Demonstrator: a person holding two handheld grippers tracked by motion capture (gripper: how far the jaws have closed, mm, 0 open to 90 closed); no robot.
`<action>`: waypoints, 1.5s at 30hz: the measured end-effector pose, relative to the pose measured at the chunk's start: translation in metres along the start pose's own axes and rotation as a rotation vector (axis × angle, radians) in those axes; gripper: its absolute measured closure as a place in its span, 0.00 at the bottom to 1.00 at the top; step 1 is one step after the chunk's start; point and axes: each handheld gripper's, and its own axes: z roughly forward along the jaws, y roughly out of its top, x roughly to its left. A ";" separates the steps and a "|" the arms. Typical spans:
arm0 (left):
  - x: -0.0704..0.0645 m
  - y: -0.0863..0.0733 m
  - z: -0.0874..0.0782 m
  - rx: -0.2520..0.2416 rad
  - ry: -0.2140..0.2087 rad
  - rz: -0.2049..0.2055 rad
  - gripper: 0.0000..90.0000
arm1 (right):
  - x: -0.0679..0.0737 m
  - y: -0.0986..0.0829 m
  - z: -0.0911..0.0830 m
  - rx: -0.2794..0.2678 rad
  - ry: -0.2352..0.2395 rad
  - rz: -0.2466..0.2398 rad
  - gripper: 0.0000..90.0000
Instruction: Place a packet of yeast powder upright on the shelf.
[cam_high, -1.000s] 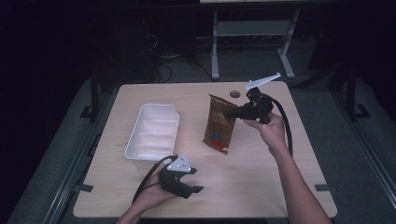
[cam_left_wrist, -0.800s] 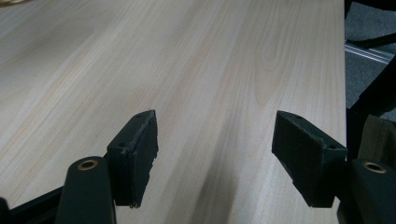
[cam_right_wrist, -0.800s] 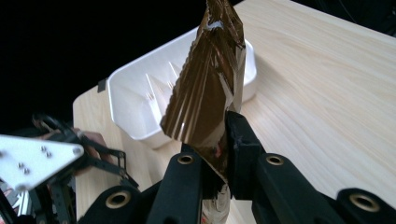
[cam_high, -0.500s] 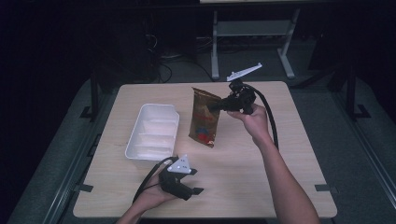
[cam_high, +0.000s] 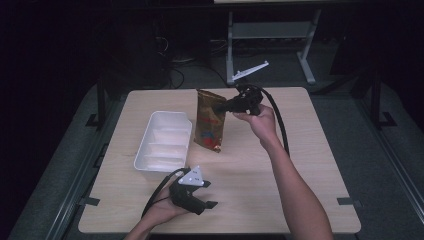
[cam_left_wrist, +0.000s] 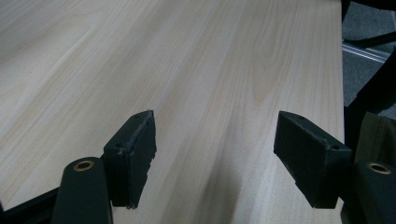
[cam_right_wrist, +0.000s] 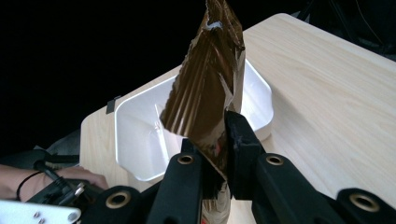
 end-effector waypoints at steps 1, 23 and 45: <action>0.000 0.000 0.000 -0.001 -0.002 -0.002 0.32 | 0.000 0.001 0.002 -0.001 0.000 -0.002 0.93; 0.002 -0.001 -0.004 -0.015 -0.005 -0.013 0.32 | 0.004 0.030 0.025 0.020 0.017 -0.035 0.93; 0.001 -0.002 -0.006 -0.023 -0.009 -0.012 0.32 | 0.011 0.059 0.065 0.054 0.058 -0.075 0.93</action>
